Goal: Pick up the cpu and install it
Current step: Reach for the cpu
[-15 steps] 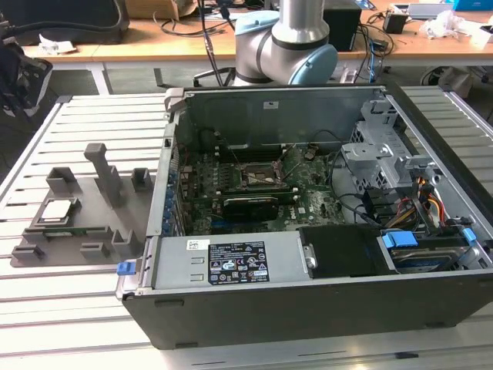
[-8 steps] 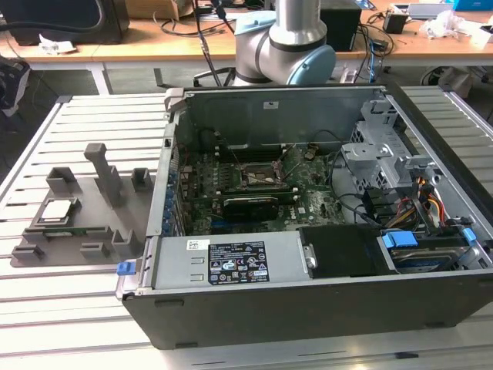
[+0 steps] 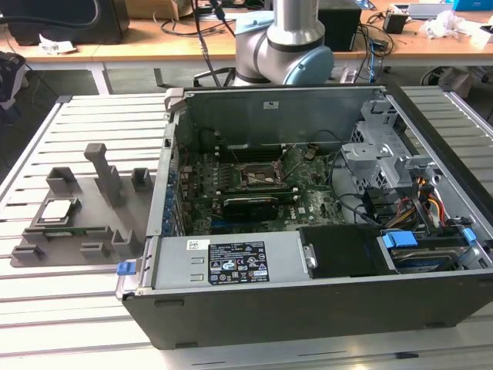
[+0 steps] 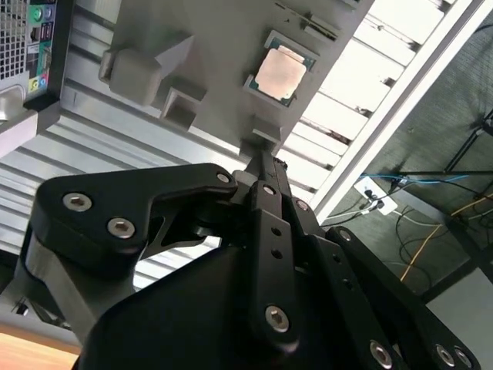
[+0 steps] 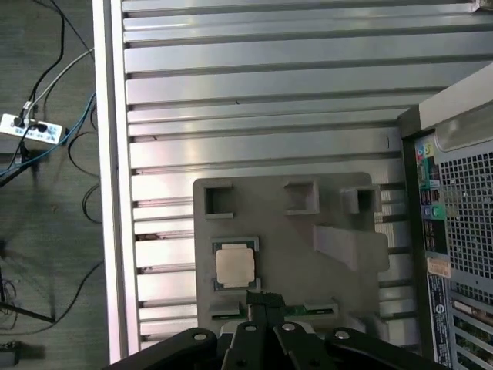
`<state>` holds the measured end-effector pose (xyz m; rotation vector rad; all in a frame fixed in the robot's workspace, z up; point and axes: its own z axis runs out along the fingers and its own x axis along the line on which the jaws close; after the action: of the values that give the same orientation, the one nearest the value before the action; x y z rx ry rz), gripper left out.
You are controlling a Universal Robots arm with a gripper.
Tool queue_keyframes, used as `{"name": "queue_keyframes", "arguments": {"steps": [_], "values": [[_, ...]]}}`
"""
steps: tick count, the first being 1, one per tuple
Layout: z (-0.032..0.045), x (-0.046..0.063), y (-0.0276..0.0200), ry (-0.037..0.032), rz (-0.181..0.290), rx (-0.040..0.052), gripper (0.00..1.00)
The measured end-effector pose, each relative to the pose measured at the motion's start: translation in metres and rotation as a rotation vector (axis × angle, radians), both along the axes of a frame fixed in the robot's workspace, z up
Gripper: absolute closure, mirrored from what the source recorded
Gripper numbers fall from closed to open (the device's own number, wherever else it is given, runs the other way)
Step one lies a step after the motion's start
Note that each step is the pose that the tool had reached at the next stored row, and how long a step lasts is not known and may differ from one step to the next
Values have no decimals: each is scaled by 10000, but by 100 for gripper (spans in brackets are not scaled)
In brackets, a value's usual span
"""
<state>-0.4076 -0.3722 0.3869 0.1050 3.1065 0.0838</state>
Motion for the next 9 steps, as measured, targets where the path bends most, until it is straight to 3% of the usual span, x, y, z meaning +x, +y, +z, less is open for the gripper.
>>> {"name": "queue_keyframes", "arguments": {"steps": [2,3,5,8,9], "values": [[-3,-40,107,0,68,-99,89],[-3,-49,136,-1,119,-133,89],[-3,-59,168,-2,279,-237,89],[-3,-69,183,2,577,-626,89],[-3,-70,190,2,609,-671,89]]}}
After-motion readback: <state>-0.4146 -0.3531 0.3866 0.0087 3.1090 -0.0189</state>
